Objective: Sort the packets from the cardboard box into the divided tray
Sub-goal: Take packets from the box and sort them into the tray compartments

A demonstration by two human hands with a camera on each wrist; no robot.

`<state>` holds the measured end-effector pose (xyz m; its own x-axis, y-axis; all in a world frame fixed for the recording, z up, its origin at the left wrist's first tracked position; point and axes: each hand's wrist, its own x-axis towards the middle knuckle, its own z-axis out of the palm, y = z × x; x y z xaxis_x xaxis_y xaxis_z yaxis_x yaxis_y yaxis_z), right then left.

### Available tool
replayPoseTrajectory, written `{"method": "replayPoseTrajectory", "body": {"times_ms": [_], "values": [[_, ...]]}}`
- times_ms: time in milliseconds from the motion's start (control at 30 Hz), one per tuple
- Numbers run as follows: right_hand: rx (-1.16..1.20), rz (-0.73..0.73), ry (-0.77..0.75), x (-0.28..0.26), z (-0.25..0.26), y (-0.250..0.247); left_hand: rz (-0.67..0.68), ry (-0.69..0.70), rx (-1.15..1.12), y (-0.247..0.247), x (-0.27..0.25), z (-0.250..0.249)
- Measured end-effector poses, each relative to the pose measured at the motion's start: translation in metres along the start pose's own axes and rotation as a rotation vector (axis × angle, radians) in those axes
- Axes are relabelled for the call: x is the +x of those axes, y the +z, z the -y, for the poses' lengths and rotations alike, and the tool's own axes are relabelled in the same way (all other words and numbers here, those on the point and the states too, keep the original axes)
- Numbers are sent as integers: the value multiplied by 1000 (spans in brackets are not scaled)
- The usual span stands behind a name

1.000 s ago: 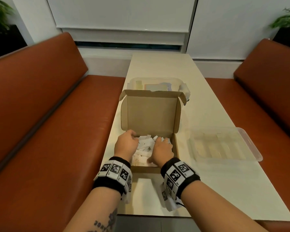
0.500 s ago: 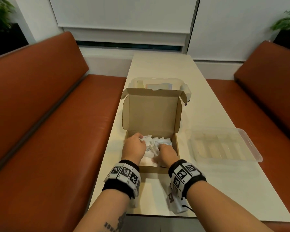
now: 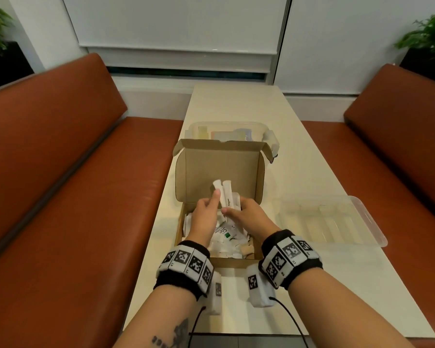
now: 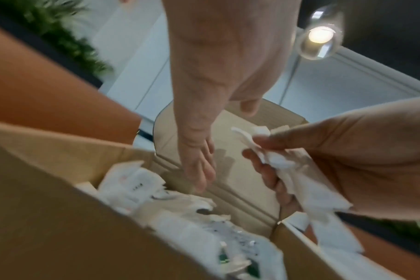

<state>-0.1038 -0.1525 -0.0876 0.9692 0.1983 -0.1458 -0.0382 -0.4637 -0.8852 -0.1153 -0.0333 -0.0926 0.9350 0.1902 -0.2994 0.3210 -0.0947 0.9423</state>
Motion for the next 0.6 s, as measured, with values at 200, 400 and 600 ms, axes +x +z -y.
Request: {"method": "replayPoseTrajectory", "body": {"times_ms": [200, 400, 600], "values": [[-18, 102, -63, -3, 6, -1, 55, -89, -219, 14, 10, -8], [-18, 105, -4, -3, -7, -10, -45, -102, -259, 23, 21, 5], [238, 18, -31, 2, -12, -27, -178, -59, -285, 24, 30, 8]]}}
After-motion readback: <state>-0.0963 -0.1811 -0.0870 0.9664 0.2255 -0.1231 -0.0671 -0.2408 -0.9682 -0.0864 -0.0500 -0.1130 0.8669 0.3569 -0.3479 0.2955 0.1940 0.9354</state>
